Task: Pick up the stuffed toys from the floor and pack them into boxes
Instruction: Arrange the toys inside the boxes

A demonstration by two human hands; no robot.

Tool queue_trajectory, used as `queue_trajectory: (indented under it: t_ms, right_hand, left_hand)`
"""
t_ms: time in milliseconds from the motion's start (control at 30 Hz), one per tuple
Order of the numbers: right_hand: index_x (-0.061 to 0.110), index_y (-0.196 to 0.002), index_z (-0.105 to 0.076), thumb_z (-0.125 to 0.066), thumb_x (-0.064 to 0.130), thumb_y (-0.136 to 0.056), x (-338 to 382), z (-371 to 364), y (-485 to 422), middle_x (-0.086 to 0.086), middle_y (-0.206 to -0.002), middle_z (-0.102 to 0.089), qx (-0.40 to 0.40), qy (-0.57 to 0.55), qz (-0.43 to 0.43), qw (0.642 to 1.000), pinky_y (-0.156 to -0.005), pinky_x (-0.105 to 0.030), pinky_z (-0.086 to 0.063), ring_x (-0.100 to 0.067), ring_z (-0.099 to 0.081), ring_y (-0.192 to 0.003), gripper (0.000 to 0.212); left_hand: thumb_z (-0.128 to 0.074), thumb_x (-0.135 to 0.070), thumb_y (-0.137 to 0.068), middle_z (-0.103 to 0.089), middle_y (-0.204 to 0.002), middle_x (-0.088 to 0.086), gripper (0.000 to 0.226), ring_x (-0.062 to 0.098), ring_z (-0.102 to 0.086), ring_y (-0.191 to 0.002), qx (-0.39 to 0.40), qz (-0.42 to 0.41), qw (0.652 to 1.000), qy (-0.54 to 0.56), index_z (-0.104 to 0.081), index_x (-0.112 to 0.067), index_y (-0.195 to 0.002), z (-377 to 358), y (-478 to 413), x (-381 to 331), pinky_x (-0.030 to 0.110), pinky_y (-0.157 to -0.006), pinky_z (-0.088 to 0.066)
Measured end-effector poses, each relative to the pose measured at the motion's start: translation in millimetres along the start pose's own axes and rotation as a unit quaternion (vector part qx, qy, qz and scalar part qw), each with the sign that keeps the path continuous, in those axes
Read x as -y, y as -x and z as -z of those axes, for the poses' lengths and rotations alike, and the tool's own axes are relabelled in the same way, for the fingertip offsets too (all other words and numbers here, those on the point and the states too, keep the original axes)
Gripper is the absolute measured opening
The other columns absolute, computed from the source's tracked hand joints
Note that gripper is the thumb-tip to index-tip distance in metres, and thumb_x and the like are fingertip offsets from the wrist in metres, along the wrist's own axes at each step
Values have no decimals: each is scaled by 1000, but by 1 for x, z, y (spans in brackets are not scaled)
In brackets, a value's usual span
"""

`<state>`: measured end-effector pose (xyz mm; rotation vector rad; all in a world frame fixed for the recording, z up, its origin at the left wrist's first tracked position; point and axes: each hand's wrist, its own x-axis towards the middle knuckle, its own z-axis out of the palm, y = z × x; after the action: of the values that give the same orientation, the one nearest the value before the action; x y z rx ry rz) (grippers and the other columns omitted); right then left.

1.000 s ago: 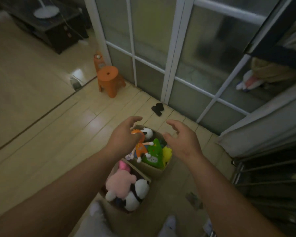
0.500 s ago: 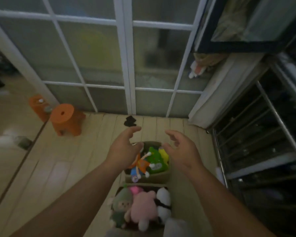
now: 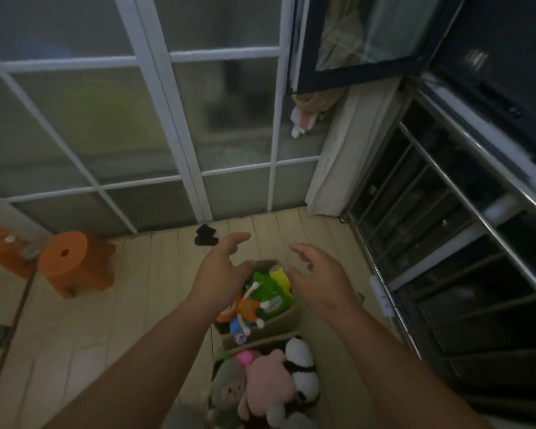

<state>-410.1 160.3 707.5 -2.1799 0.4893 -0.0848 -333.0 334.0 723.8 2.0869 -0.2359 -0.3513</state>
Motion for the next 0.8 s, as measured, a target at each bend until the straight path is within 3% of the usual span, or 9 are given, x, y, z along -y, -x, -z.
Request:
queue_trajectory:
  t_ms: [167,333,433,533,800]
  right_hand:
    - [28,-129,-55,-63,28,-88,3,-26,-14,8,-122,-57,-46,15,-75,996,-92,-22,-43,-7,-53,-113,42]
    - [32,-124,-58,-67,28,-84,19,-71,-23,3,-124,-60,-153,-25,-169,973,-96,-30,-47,-11,-55,-113,41]
    - [32,-123,-58,-68,27,-84,41,-88,-20,3,-120,-61,-230,-56,-222,946,-94,-29,-48,-10,-56,-110,40]
    - [33,-119,-59,-70,24,-84,64,-105,-9,6,-120,-61,-277,-81,-244,926,-88,-23,-46,-9,-57,-109,38]
    - [31,-125,-57,-69,26,-85,92,-129,48,8,-129,-56,-334,-83,-282,895,-92,-24,-47,-7,-54,-111,43]
  left_hand:
    - [-65,-21,-86,-52,-127,-14,43,4,-45,-122,86,-28,996,-3,-52,-40,-122,12,-48,26,32,-97,-44]
    - [-63,-17,-87,-52,-120,-12,42,1,-45,-114,223,-77,972,-19,-53,-36,-123,34,-99,48,22,-89,-40]
    - [-62,-15,-87,-51,-119,-13,45,0,-44,-114,298,-122,946,-46,-52,-36,-125,53,-120,54,24,-92,-42]
    - [-63,-19,-86,-53,-118,-11,43,2,-45,-113,327,-141,932,-62,-52,-37,-124,66,-130,53,29,-94,-44]
    - [-64,-17,-87,-56,-127,-6,41,9,-46,-123,389,-147,909,-34,-54,-33,-123,68,-104,49,26,-93,-41]
